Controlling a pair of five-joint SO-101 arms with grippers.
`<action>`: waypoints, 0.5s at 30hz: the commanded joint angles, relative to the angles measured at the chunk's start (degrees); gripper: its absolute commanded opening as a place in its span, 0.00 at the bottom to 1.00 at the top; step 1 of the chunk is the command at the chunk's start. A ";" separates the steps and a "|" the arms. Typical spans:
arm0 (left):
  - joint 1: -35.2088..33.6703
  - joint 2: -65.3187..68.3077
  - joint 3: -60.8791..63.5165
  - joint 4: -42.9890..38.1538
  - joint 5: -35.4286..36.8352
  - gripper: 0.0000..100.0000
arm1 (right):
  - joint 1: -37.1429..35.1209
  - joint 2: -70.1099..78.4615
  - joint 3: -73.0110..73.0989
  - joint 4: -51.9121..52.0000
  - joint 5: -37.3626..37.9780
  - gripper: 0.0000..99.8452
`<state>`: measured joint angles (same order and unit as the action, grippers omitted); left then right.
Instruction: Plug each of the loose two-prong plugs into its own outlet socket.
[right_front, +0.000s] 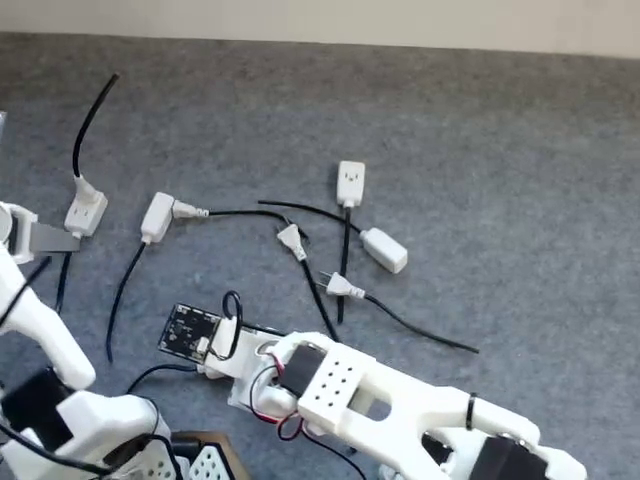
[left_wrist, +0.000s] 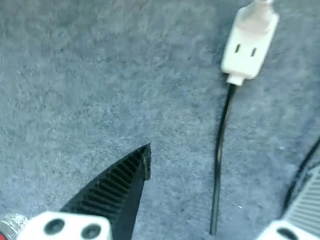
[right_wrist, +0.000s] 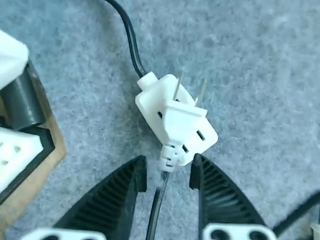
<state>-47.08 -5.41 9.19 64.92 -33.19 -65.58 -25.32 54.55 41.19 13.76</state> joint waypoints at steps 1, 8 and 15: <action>-2.24 3.03 -5.05 0.09 -0.53 0.44 | -0.48 2.59 -4.18 -0.31 0.44 0.15; -4.62 5.76 -6.81 0.09 -2.46 0.44 | -0.48 10.59 -8.66 -0.31 0.62 0.15; -5.76 5.85 -6.81 0.09 -2.90 0.44 | -0.48 11.12 -9.71 -0.22 0.62 0.05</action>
<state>-51.82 0.57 4.70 64.92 -35.74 -65.49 -14.42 47.25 41.19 13.76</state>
